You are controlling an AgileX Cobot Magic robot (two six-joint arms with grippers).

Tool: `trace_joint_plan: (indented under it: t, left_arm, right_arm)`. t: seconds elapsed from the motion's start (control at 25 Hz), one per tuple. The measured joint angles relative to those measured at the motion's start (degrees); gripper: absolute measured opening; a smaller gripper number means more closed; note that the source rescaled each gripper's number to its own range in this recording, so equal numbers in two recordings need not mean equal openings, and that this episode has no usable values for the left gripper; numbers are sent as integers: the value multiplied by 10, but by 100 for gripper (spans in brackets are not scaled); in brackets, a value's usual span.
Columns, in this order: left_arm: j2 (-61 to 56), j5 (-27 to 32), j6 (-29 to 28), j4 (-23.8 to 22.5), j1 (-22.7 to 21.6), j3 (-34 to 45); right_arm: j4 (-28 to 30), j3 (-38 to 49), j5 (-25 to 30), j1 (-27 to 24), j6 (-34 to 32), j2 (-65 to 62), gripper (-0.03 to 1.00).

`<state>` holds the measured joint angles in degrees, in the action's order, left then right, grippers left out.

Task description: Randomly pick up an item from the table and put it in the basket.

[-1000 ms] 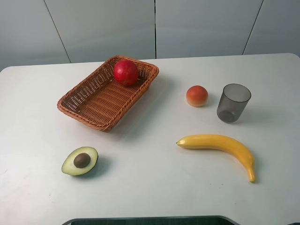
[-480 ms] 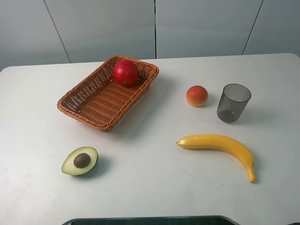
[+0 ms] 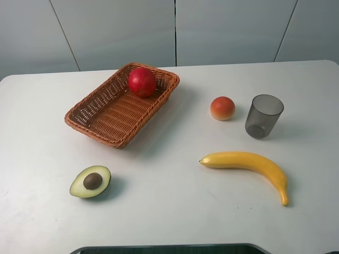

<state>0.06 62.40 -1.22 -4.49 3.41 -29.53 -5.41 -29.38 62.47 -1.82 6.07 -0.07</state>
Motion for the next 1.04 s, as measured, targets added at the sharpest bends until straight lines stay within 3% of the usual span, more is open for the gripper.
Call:
trace_joint_plan:
  t: [1.04]
  left_arm:
    - [0, 0, 0, 0, 0, 0]
  right_arm:
    - [2, 0, 0, 6, -6, 0, 99]
